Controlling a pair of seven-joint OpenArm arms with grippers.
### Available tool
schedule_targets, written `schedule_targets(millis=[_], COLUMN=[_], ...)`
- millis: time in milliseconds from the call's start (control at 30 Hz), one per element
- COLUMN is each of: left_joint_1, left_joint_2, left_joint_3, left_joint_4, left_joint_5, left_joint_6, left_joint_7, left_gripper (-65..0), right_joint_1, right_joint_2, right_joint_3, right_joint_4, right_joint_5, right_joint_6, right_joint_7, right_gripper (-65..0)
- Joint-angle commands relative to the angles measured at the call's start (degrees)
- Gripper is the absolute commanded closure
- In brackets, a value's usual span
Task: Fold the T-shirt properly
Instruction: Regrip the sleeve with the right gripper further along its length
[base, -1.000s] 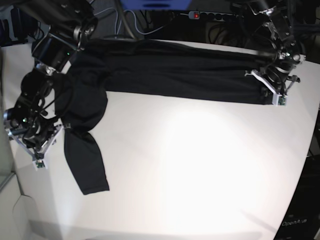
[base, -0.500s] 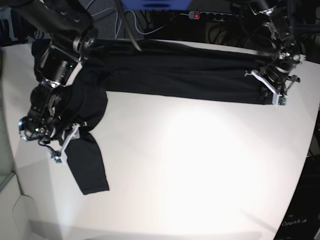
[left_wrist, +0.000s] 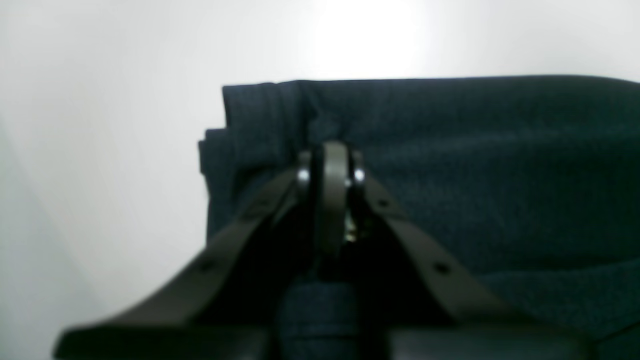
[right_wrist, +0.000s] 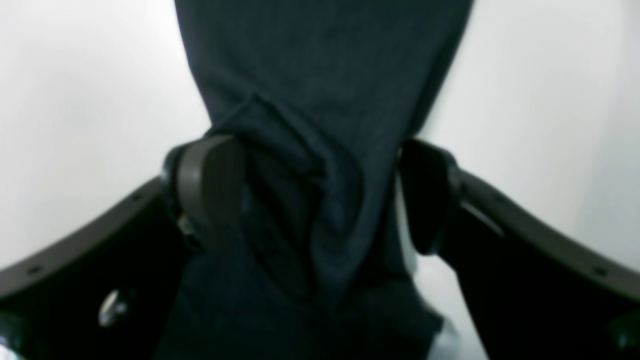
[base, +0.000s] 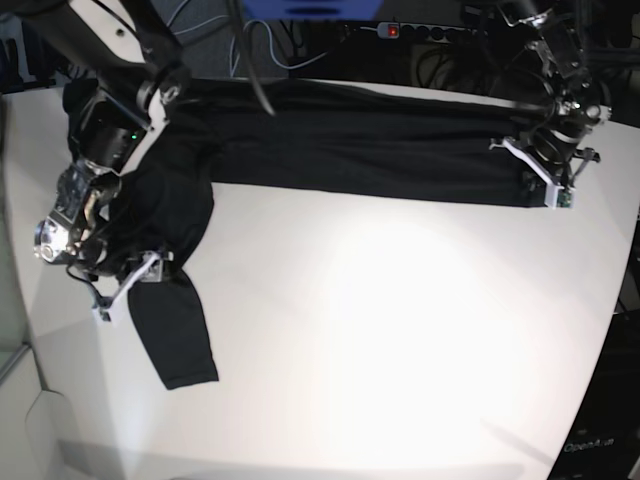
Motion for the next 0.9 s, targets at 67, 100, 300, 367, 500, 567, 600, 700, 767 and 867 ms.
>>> schedule_targets(millis=[67,100,300,367,500,567,600,700,767,867], left_joint_1=[1.79,1.79,1.88,2.05,2.14,2.14,2.14,2.14,2.14,2.14], left_joint_2=[0.23,0.23,0.67,0.67,0.58,0.58,0.58,0.58,0.58,0.58], left_joint_3=[0.04,0.04,0.04,0.04,0.04,0.04,0.04,0.04,0.21,0.30], left_joint_4=[-0.16,0.28,1.42,1.42,1.16,0.98,0.98,0.98,0.98,1.16], left_joint_5=[4.56,4.56,4.56,4.56,4.56,4.56,4.56,4.56,4.56,4.56], left_joint_6=[-0.60,-0.60,-0.60,-0.60,-0.60,-0.60,-0.60,-0.60,-0.60,-0.60], left_joint_7=[7.01,7.01,7.10,7.10,7.01,7.01,7.01,7.01,7.01,7.01], left_gripper=[-2.6,-2.6,-2.6,-2.6,-2.6,-2.6,-2.6,-2.6,-2.6,-2.6], right_joint_1=[0.66,0.57,0.22,-0.13,-2.07,-3.83,-4.53,-7.34,-8.66,-10.51], right_joint_2=[0.82,1.17,1.08,1.08,1.26,1.35,1.35,1.17,1.17,0.91], right_joint_3=[0.29,0.29,0.02,-0.07,-1.47,-4.37,-5.43,-9.12,-11.76,-14.92], right_joint_4=[-1.86,-1.86,-1.95,-1.86,1.57,5.44,7.90,15.46,19.59,23.90], right_joint_5=[1.46,2.08,2.43,2.43,2.43,2.43,2.43,2.43,2.52,2.52], right_joint_6=[-0.05,-0.05,-0.05,-0.05,-0.05,-0.05,-0.05,-0.05,-0.05,-0.05], right_joint_7=[-1.68,-1.68,-2.21,-2.21,-1.68,-1.68,-1.60,-1.95,-2.21,-2.83], right_gripper=[-39.0,-32.5,-0.6,-0.9,-0.7,-0.7,-0.7,-0.7,-0.7,-0.7])
